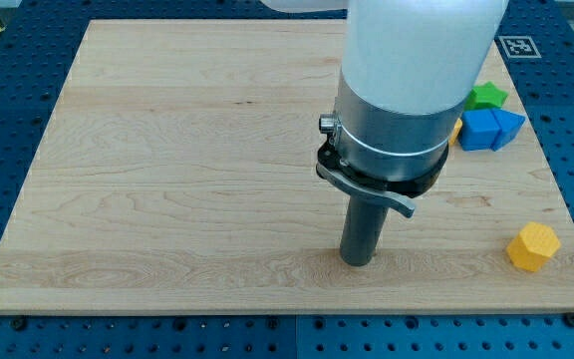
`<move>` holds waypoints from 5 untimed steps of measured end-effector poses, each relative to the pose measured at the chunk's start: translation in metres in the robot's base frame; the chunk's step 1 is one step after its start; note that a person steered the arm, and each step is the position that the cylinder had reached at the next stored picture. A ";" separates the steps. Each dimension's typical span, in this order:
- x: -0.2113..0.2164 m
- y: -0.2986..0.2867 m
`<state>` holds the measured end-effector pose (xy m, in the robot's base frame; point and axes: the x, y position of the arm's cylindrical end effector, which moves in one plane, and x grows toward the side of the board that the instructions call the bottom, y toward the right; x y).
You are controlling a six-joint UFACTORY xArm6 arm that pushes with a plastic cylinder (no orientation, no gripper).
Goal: Point your arm at the top side of the yellow hexagon
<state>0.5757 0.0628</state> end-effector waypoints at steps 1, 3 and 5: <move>0.000 0.000; -0.006 0.000; -0.073 0.059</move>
<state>0.5032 0.1218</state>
